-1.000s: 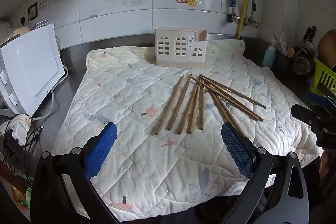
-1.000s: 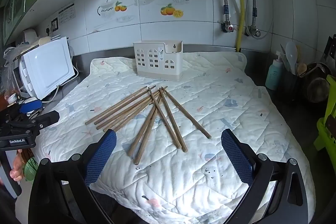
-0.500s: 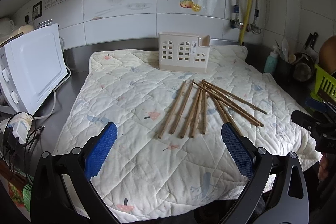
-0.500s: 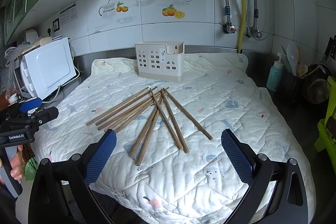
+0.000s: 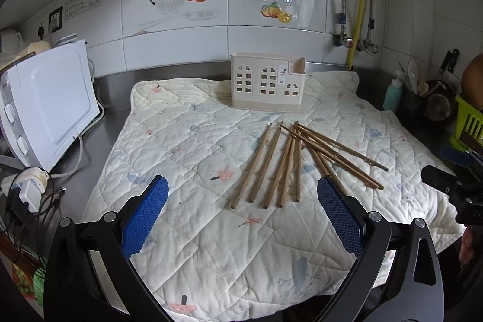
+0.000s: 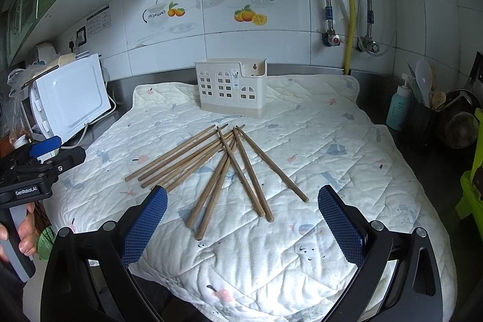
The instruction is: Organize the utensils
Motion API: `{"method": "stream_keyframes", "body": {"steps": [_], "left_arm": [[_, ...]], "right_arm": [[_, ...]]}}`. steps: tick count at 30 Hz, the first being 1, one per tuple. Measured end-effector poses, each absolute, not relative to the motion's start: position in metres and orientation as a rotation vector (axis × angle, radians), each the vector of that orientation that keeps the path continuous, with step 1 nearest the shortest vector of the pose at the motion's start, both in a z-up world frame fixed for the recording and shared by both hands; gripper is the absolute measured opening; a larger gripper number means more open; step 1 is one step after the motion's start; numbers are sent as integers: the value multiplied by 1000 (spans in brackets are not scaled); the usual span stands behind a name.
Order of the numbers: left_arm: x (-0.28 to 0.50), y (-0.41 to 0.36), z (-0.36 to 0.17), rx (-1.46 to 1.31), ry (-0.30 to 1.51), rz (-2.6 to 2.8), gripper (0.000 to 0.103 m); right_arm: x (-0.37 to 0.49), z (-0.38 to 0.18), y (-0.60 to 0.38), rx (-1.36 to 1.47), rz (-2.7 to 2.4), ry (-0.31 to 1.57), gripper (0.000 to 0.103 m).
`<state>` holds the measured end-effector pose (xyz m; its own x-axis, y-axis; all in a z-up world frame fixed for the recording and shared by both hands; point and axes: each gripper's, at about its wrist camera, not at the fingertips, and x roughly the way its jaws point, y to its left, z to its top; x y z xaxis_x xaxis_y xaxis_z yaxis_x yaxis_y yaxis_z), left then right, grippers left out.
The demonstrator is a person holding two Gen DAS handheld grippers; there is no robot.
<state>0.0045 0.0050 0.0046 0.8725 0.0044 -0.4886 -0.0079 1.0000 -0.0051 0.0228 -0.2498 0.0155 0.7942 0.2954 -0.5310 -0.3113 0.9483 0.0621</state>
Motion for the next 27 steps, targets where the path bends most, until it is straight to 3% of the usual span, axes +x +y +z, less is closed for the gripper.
{"method": "stream_keyframes", "body": {"steps": [18, 27], "left_arm": [[27, 14, 12, 3, 478, 0, 97], [41, 21, 8, -54, 489, -35, 97]], "right_arm": [[49, 15, -259, 3, 309, 589, 95], [64, 5, -269, 14, 306, 622, 81]]}}
